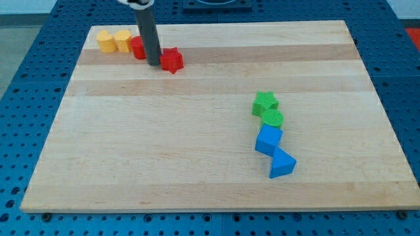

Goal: Move the red star to the top center of the board

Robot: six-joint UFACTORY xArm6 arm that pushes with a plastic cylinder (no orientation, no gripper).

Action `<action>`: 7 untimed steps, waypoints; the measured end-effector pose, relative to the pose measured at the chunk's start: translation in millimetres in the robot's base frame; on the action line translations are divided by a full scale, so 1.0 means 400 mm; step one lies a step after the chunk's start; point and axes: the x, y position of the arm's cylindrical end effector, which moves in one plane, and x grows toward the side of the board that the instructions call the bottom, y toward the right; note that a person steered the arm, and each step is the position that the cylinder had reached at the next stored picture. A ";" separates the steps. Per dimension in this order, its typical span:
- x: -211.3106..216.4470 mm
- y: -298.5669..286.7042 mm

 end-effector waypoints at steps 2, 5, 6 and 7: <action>0.003 0.158; 0.010 0.088; -0.049 0.017; -0.101 0.093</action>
